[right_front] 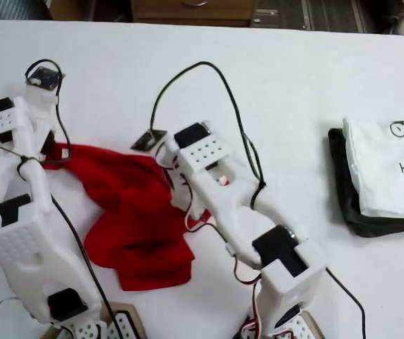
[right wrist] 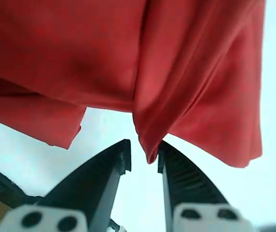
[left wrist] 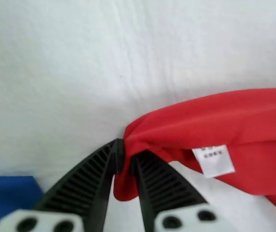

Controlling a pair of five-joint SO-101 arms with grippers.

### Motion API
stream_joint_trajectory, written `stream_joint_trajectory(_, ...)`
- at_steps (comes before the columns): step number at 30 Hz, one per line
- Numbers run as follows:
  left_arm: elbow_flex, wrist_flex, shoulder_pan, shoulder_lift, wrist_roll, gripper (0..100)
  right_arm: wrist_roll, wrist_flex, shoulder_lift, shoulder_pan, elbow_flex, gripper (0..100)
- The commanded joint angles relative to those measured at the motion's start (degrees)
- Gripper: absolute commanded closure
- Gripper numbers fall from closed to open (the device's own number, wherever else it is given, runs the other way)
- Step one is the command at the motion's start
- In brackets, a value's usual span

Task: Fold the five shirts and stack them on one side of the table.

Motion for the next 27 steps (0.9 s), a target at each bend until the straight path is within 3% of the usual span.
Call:
stream_joint_trajectory(1, -2.3, -0.4, -0.3, -0.5, 0.1, 98, -0.4, -0.7, 0.4, -0.1, -2.0, 89.6)
stream_joint_trajectory(11, -2.3, -0.2, -0.6, -1.0, -0.3, 98, -0.4, -3.0, 10.4, 0.0, -5.6, 89.9)
stream_joint_trajectory(16, -2.2, -0.2, -0.6, -1.0, -0.3, 98, -0.4, -1.4, 10.4, 0.1, -8.6, 98.1)
stream_joint_trajectory(20, -2.2, -0.2, -0.6, -1.0, -0.3, 98, 0.0, 2.3, 10.3, 0.1, -11.3, 97.7)
stream_joint_trajectory(27, -2.4, -0.2, -0.4, -1.1, -0.3, 98, 5.2, 4.8, 4.8, 8.0, -20.7, 97.8)
